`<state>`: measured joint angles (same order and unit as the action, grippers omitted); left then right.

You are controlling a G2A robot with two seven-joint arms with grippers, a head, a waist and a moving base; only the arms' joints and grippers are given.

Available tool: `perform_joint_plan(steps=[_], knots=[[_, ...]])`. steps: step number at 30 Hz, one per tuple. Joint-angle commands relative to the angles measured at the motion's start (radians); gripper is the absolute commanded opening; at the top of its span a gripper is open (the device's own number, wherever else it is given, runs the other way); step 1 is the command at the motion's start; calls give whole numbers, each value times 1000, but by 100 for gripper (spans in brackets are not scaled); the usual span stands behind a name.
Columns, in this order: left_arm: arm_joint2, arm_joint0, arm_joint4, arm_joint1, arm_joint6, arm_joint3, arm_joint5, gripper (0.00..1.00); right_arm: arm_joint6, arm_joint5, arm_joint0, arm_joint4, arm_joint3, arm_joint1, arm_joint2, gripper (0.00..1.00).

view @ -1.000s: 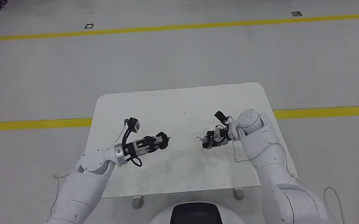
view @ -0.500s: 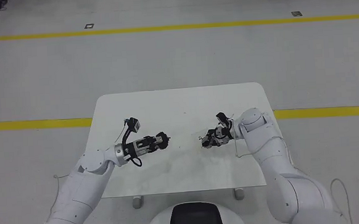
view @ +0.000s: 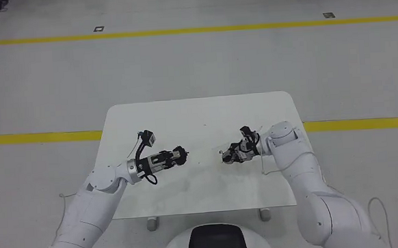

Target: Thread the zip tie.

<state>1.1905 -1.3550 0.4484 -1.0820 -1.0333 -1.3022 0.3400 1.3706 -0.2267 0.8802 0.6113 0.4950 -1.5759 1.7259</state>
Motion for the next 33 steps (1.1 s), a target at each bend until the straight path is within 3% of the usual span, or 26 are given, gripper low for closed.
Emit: perform_joint_plan(steps=[1,11,16,33], knots=[[0,0,0,0,0,0,0,0,19,2,-10,-22,-24,7,6,0],[0,0,0,0,0,0,0,0,19,15,-79,-119,-180,43,0,0],[0,0,0,0,0,0,0,0,19,38,-100,-143,-219,53,-17,0],[0,0,0,0,0,0,0,0,19,157,-93,-248,-215,75,-82,0]])
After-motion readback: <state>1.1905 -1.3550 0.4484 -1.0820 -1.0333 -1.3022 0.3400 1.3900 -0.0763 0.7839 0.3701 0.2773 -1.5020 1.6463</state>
